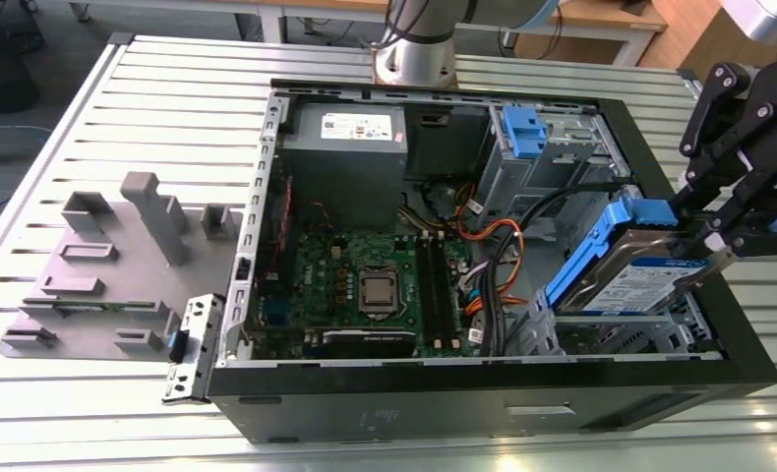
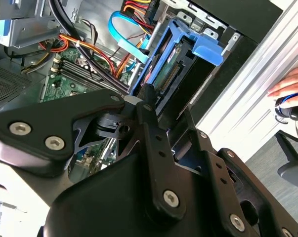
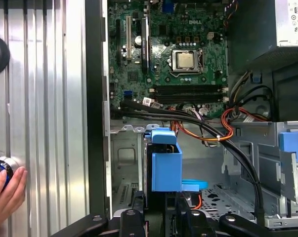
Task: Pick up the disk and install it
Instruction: 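Insert the disk into the insertion slot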
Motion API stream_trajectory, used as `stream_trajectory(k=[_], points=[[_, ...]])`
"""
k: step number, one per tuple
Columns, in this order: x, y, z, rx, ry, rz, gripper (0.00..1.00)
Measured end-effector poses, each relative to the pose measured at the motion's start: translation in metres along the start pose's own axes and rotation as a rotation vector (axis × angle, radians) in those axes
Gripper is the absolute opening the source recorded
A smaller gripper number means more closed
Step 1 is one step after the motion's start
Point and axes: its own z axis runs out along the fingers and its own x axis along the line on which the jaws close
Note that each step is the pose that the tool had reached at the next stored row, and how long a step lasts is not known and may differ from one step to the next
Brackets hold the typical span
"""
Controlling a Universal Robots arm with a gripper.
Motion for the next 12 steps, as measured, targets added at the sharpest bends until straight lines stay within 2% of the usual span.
stream_trajectory(k=[12], points=[[0.001,-0.0006,0.0213,0.0,0.0006,0.0,0.35]])
